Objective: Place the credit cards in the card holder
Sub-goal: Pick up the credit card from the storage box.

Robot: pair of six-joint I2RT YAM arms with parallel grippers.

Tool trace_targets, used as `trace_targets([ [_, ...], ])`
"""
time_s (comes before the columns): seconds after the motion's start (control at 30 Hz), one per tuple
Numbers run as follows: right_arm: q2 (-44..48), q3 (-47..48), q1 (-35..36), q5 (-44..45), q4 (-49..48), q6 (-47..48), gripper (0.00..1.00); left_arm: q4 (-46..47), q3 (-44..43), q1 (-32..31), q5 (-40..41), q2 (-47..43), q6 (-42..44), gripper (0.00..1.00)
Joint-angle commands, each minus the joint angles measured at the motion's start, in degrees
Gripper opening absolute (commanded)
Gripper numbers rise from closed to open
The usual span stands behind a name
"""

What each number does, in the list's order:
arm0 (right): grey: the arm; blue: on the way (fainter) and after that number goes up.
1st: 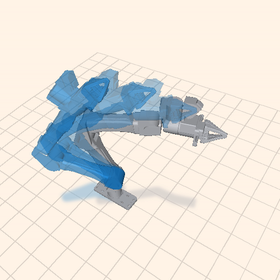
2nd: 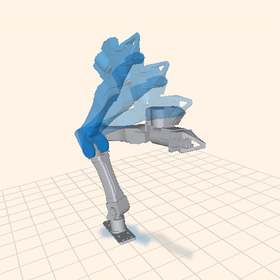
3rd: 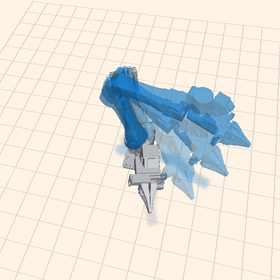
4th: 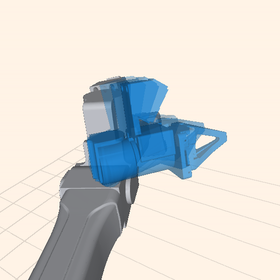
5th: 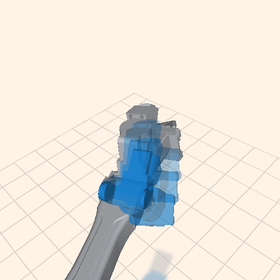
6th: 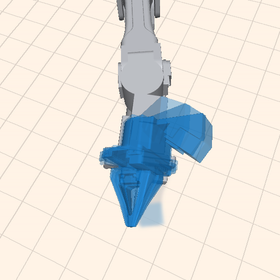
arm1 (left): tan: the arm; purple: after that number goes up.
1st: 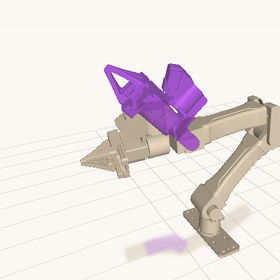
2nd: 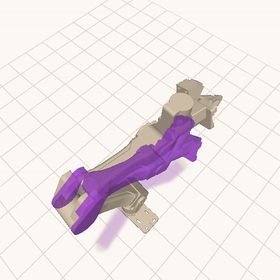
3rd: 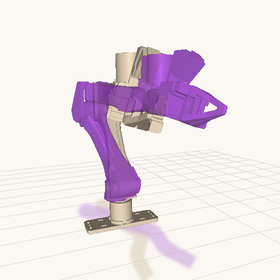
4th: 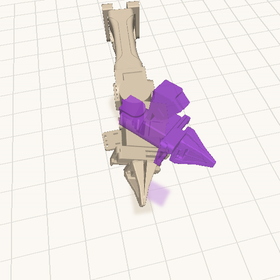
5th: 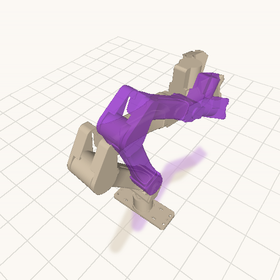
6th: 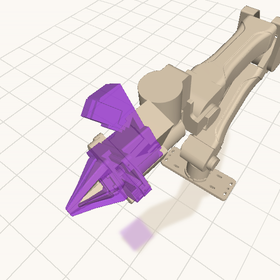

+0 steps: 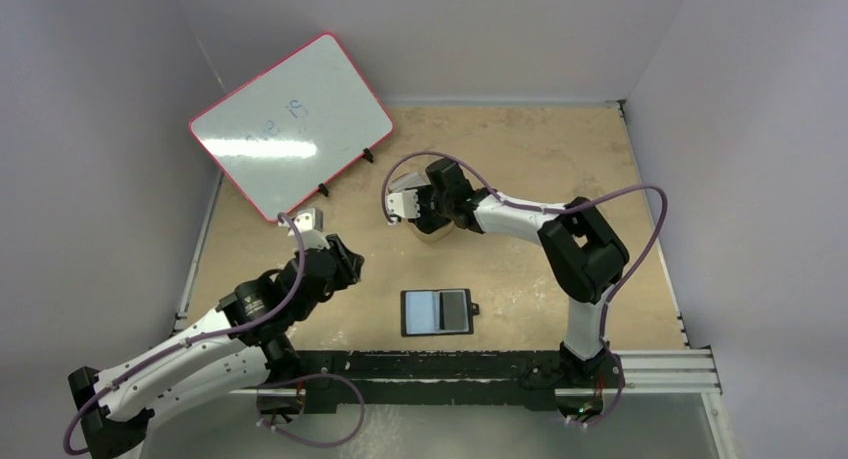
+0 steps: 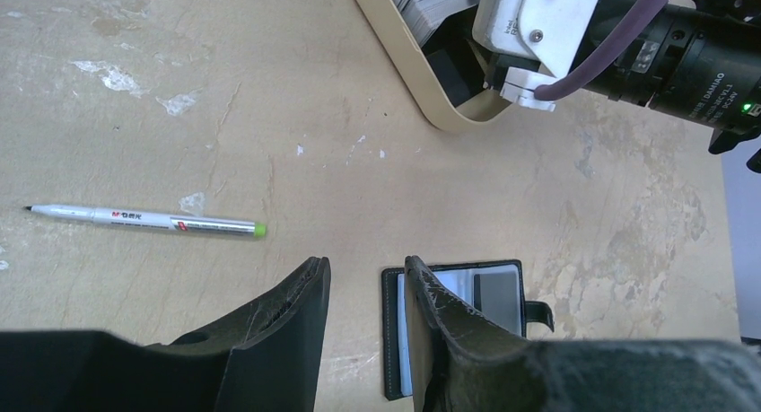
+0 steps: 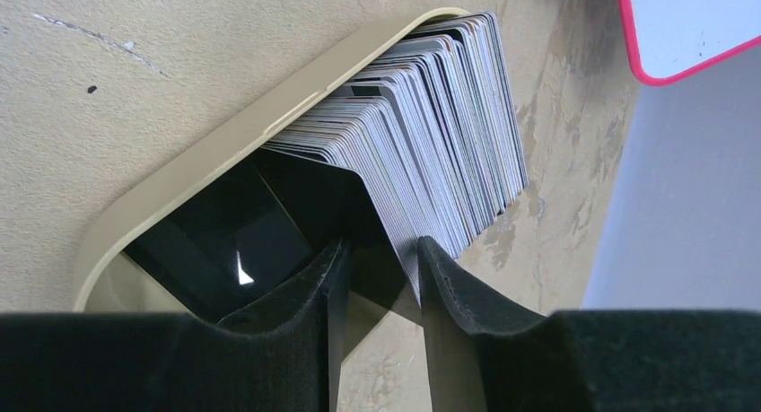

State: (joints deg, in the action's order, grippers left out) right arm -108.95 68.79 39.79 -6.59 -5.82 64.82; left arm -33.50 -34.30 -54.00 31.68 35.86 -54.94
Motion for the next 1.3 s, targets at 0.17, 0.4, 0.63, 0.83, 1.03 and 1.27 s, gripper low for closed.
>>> trace_targets([
  [0.17, 4.12, 3.49, -0.33, 0.04, -0.53, -1.11, 0.33, 2.58, -0.67, 0.12, -0.61, -0.17, -0.96, 0.36],
  [0.4, 4.73, 3.88, -0.42, 0.10, 1.84, -0.66, 0.21, 2.64, -0.41, 0.12, -0.77, -0.09, -1.08, 0.36],
  [0.63, 6.17, 4.59, -0.42, -0.80, 6.91, -0.56, 0.07, 2.97, 0.08, 0.17, -1.24, 0.39, -1.63, 0.36],
  [0.83, 8.19, 4.53, -0.34, -0.43, 10.04, -2.58, 0.02, 2.72, 0.79, 0.12, -1.19, 1.45, -2.37, 0.36],
  [1.03, 12.08, 3.10, -0.35, -1.45, 11.22, -8.29, 0.00, 3.39, 2.56, 0.17, -2.77, 3.50, -3.63, 0.36],
  [1.27, 20.36, -1.37, -0.05, -3.44, 4.00, -27.82, 0.00, 7.57, 5.88, 0.12, -7.28, 6.12, -3.99, 0.35],
])
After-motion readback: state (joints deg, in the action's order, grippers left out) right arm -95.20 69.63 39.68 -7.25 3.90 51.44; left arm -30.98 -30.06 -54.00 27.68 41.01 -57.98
